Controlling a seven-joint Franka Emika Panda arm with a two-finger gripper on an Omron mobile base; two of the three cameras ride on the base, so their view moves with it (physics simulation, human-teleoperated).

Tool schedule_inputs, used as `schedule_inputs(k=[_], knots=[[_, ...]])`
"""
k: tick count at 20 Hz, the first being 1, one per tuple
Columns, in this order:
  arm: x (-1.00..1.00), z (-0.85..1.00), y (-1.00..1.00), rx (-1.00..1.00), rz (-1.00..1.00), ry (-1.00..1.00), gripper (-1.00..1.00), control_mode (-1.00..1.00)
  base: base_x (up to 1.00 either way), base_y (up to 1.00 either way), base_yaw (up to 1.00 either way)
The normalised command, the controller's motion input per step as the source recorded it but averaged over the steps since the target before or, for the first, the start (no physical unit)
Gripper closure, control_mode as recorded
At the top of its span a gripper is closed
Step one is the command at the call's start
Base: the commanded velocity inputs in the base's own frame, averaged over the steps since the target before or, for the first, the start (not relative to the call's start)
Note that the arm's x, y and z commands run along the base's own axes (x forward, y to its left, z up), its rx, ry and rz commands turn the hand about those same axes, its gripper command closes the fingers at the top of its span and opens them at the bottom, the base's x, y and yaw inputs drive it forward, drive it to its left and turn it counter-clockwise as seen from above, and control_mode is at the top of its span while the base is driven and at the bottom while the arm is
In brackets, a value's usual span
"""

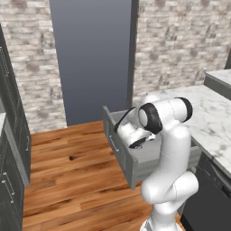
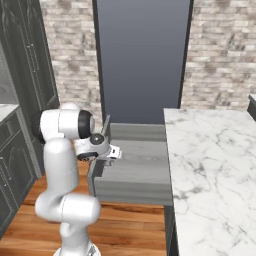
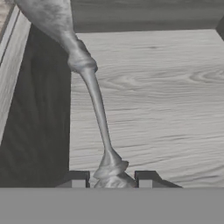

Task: Pick up the metallic utensils from the counter and place them in the open drawer. Make sure not to pick up any wooden utensils.

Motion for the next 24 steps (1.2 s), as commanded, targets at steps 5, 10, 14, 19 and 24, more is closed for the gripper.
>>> schedule_inputs(k=[5,10,14,19,24], knots=[[0.17,0.0,-0.79,0.03,0.0,0.0,1.0,-1.0,0.0,0.0,0.0],[0.43,-0.01,-0.61,0.02,0.0,0.06,1.0,-1.0,0.0,0.0,0.0],[0.49,-0.19,-0.27,0.0,0.0,0.11,1.0,-1.0,0.0,0.0,0.0],[0.28,-0.3,-0.08,0.0,0.0,0.07,1.0,-1.0,0.0,0.0,0.0],[0.03,-0.37,-0.02,-0.01,0.0,0.07,1.0,-1.0,0.0,0.0,0.0]])
